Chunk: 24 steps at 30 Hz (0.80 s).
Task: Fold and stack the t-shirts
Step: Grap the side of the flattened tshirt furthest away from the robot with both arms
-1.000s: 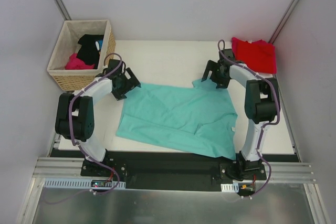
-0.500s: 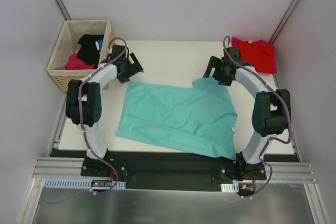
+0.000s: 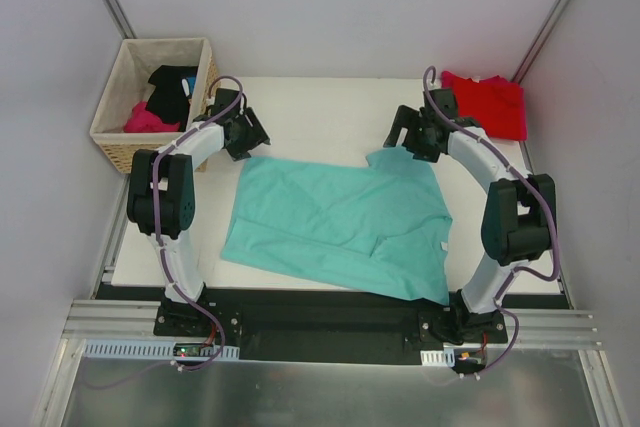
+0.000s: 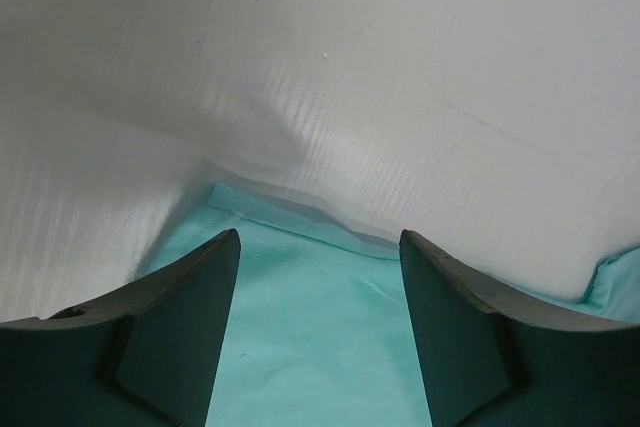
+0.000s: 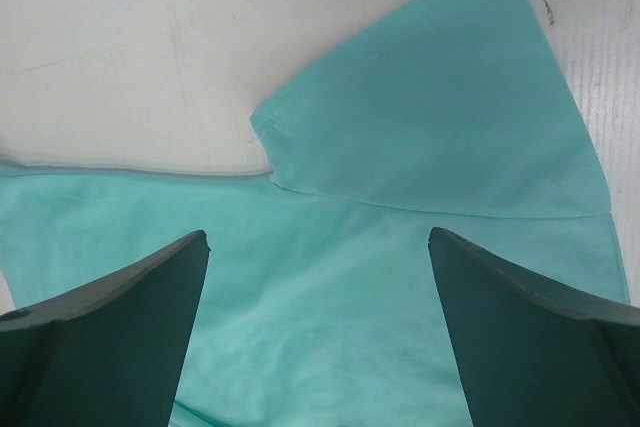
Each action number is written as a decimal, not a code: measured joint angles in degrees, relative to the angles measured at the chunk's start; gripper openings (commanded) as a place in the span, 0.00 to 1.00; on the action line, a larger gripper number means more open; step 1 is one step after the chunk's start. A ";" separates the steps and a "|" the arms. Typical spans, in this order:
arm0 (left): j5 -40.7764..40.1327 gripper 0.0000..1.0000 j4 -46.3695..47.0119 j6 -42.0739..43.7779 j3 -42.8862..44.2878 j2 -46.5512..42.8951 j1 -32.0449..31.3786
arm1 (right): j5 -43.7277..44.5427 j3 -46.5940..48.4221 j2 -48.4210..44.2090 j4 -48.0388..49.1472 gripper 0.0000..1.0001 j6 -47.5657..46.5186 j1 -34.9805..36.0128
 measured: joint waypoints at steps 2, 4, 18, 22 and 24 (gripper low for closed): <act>-0.02 0.65 -0.11 0.07 0.00 0.00 0.00 | -0.02 -0.11 0.02 0.00 0.97 0.00 0.09; -0.09 0.65 -0.76 0.13 -0.02 0.00 0.00 | 0.00 -0.26 0.02 -0.02 0.96 0.00 0.28; -0.35 0.61 -3.08 -0.07 -3.15 1.07 3.91 | 0.00 -0.63 0.00 -0.04 0.97 0.04 0.70; -0.26 0.61 -3.13 -0.11 -1.90 2.08 3.85 | 0.02 -0.66 0.02 -0.07 0.97 0.04 0.76; -0.22 0.60 -3.21 -0.13 -1.18 2.64 3.85 | 0.04 -0.66 0.00 -0.07 0.97 0.04 0.76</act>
